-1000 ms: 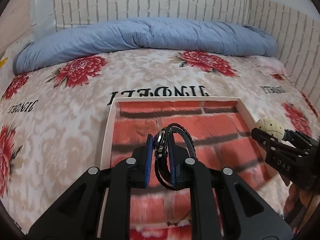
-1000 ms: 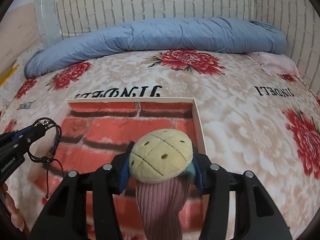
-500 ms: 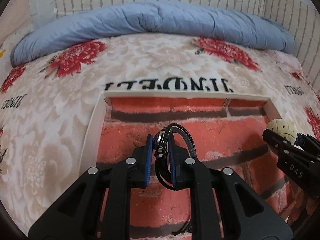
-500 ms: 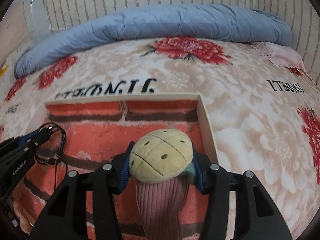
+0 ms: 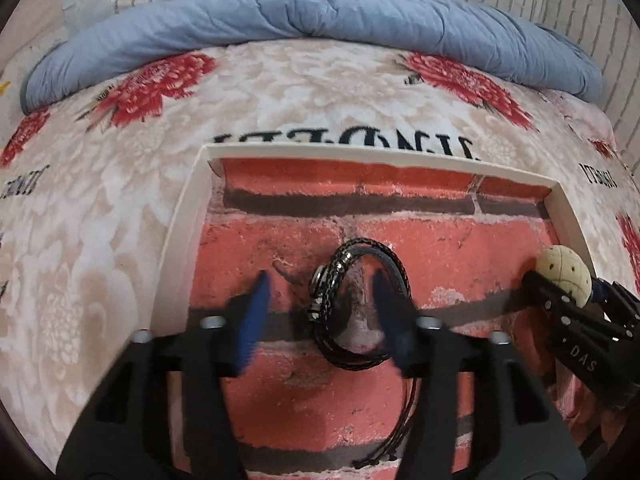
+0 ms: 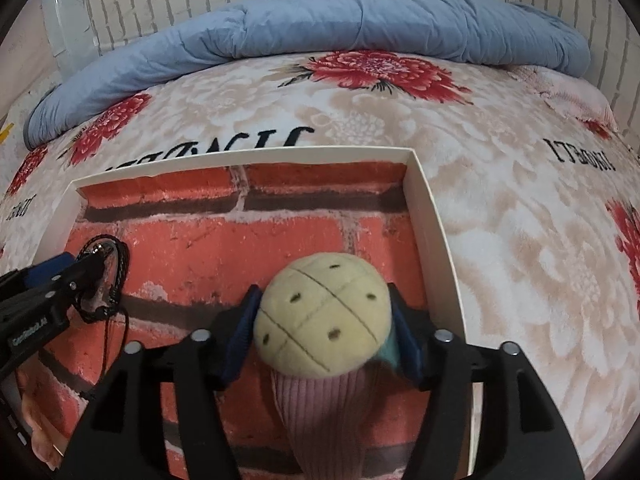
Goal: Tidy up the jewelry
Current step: 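Carry both items over the brick-pattern tray and open both tools, then move both tools back toward the remaining jewelry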
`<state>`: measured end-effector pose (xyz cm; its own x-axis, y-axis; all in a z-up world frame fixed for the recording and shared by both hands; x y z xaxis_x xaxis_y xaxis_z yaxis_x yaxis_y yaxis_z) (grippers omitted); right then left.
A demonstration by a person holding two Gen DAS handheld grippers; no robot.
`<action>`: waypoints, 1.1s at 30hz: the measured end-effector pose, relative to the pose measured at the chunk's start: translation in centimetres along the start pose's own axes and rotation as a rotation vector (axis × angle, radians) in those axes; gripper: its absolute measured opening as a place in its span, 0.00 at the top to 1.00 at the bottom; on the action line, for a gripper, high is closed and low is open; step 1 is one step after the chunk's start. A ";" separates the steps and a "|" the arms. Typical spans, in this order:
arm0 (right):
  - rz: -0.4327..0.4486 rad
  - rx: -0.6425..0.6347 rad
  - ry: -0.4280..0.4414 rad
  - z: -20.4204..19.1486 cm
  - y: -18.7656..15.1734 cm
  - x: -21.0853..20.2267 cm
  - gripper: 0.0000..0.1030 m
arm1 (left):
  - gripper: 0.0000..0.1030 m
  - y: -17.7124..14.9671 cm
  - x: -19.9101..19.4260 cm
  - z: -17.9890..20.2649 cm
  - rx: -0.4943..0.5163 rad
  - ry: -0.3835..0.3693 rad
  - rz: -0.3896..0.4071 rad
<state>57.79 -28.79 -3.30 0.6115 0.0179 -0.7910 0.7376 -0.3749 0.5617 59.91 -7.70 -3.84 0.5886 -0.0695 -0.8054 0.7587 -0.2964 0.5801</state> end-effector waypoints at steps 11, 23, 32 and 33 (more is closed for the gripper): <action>0.110 -0.049 0.025 0.9 -1.3 -7.1 0.22 | 0.10 -2.4 -7.4 -1.3 0.039 0.107 0.092; 0.154 -0.041 0.057 4.0 -6.4 -17.5 0.22 | 0.06 -10.1 -18.6 -2.8 -0.015 0.108 0.143; 0.166 -0.050 0.054 6.3 -12.5 -22.7 0.22 | 0.05 -17.2 -24.0 -0.4 0.031 0.141 0.175; 0.168 -0.049 0.057 6.7 -13.4 -23.2 0.22 | 0.05 -18.0 -24.5 0.0 0.035 0.144 0.177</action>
<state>31.83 -30.36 5.95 0.7418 0.0120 -0.6705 0.6355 -0.3316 0.6972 31.87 -0.62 5.42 0.7474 0.0121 -0.6642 0.6313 -0.3242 0.7045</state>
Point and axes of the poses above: each gripper's, at about its wrist camera, not at the fingertips, and x roughly the way its jaws point, z to its right, y to its top, the point moved 1 cm from there along x, roughly the way its jaws point, and after that the axes turned 15 degrees about x, right-handed, at the moved point
